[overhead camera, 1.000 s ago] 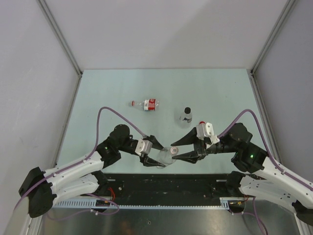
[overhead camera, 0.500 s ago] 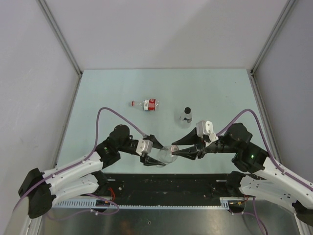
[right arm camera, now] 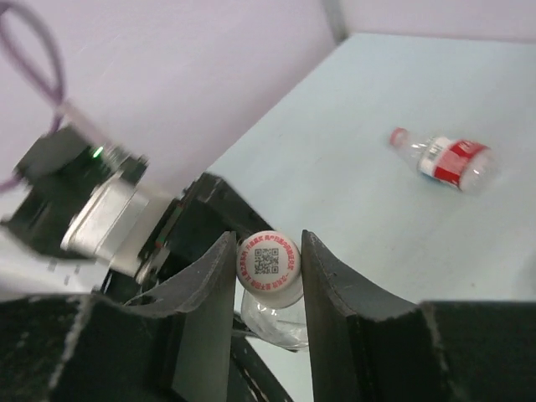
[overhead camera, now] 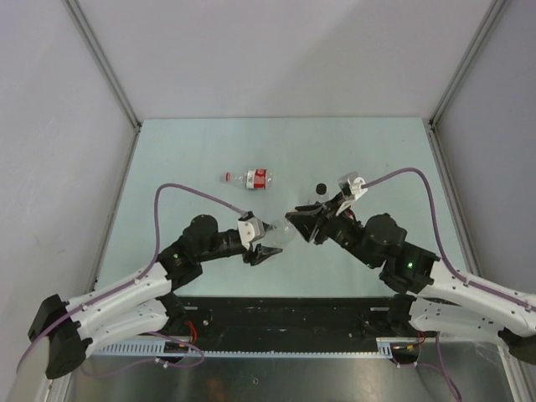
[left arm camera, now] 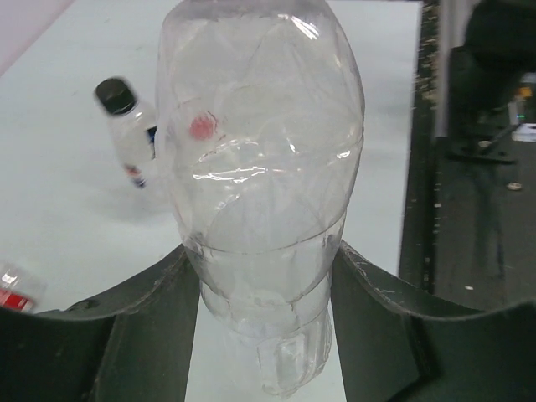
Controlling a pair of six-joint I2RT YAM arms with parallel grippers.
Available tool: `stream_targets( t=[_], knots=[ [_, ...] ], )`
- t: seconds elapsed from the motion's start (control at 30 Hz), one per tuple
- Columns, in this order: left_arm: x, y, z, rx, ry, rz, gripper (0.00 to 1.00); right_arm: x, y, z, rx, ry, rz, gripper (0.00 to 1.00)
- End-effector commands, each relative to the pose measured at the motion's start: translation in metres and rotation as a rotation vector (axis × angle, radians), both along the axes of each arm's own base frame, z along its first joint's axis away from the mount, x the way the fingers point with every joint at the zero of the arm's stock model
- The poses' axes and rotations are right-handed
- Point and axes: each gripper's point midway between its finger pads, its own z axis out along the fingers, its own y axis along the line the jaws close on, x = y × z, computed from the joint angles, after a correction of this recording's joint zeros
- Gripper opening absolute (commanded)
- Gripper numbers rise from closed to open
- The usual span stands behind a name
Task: Screw on the bottle caps
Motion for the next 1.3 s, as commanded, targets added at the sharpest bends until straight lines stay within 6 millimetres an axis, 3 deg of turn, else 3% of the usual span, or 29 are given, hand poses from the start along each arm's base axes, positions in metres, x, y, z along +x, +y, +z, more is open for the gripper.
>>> stream_targets(
  t=[0.0,0.2,0.33,0.43,0.7,0.87,1.03,1.17,1.27],
  knots=[
    [0.059,0.011,0.082,-0.199,-0.142,0.320,0.00,0.031,-0.009,-0.052,0.022,0.222,-0.362,0.13],
    [0.084,0.015,0.069,-0.167,-0.111,0.451,0.00,0.051,-0.020,-0.057,0.083,0.230,-0.580,0.17],
    [0.087,0.012,0.058,-0.147,-0.097,0.461,0.00,0.054,-0.019,-0.052,0.118,0.231,-0.592,0.28],
    [0.081,0.009,0.049,-0.131,-0.089,0.425,0.00,0.054,-0.017,-0.038,0.129,0.191,-0.551,0.39],
    [0.056,0.003,0.015,-0.091,-0.031,0.299,0.00,0.039,-0.020,0.007,0.119,0.046,-0.347,0.81],
    [0.045,0.003,0.014,-0.102,-0.025,0.254,0.00,0.030,-0.032,0.021,0.105,-0.010,-0.253,0.93],
    [0.018,-0.001,0.014,-0.108,-0.052,0.108,0.00,0.004,-0.033,0.026,-0.050,-0.244,-0.012,0.98],
    [-0.010,-0.003,0.004,-0.090,-0.080,-0.043,0.00,-0.045,-0.028,0.000,-0.243,-0.499,0.353,0.99],
    [-0.019,-0.002,0.000,-0.078,-0.086,-0.097,0.00,-0.078,-0.029,-0.006,-0.265,-0.641,0.555,0.98]
  ],
)
